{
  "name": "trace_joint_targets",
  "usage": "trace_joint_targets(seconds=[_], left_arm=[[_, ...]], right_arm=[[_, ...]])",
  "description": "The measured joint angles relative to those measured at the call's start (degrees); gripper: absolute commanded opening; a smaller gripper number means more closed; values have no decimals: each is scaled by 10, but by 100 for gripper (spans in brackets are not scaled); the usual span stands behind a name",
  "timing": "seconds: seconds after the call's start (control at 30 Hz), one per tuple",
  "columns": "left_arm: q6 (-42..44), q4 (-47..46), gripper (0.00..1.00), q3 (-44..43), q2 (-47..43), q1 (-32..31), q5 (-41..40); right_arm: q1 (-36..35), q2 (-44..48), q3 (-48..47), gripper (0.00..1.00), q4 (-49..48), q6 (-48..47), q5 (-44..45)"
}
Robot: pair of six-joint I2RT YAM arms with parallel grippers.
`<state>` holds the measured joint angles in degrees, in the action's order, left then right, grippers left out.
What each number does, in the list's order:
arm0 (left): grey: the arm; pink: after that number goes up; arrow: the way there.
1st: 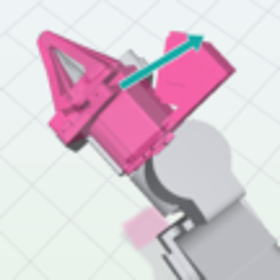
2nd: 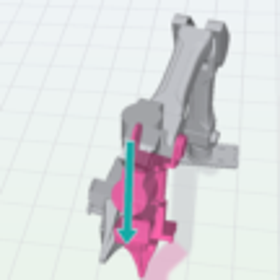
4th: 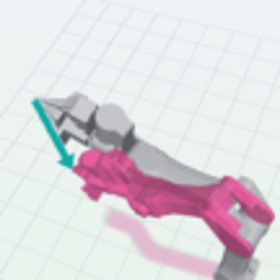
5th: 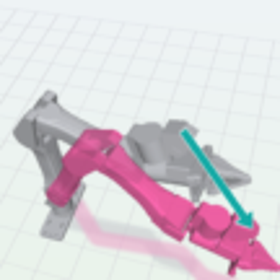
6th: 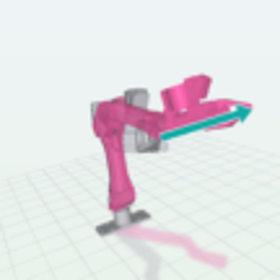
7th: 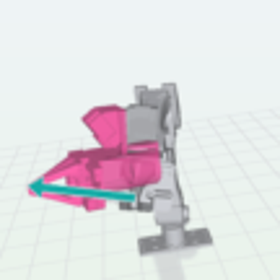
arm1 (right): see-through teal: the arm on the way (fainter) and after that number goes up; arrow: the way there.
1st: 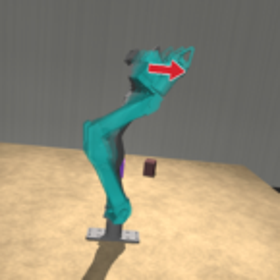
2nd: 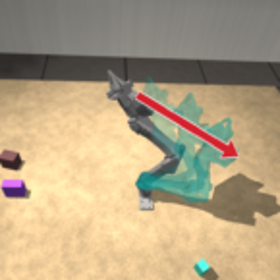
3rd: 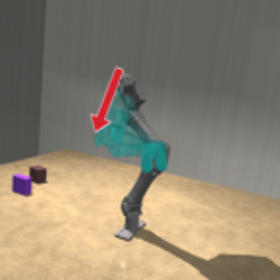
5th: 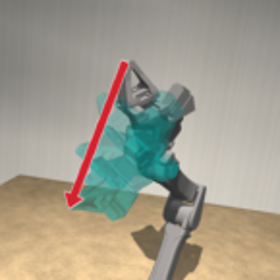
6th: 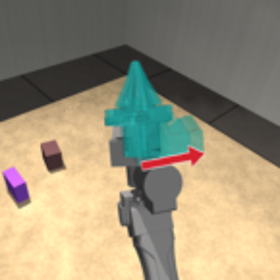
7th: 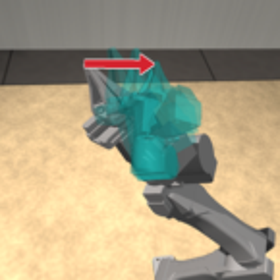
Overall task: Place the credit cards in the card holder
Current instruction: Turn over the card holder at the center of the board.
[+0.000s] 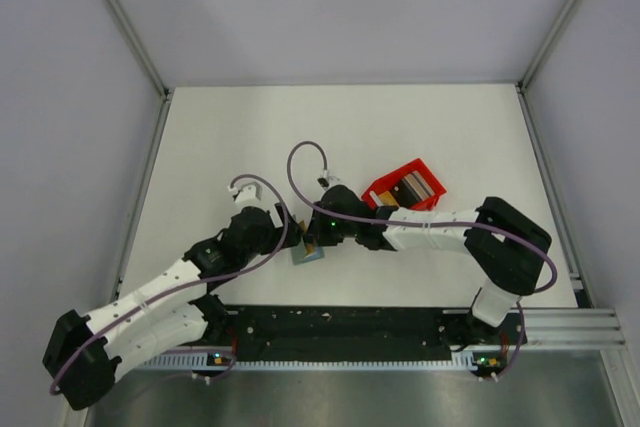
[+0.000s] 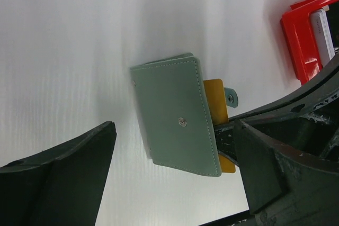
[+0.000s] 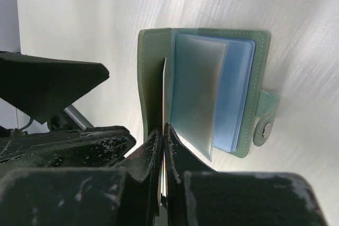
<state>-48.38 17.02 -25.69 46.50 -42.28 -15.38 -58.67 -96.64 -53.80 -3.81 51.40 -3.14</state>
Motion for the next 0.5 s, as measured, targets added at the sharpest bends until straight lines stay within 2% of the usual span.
trace_joint_targets(seconds=[0.5], left_arm=[[-13,-24,86,0,18,3,5]], right_arm=[[-5,0,0,0,-14,0,-24]])
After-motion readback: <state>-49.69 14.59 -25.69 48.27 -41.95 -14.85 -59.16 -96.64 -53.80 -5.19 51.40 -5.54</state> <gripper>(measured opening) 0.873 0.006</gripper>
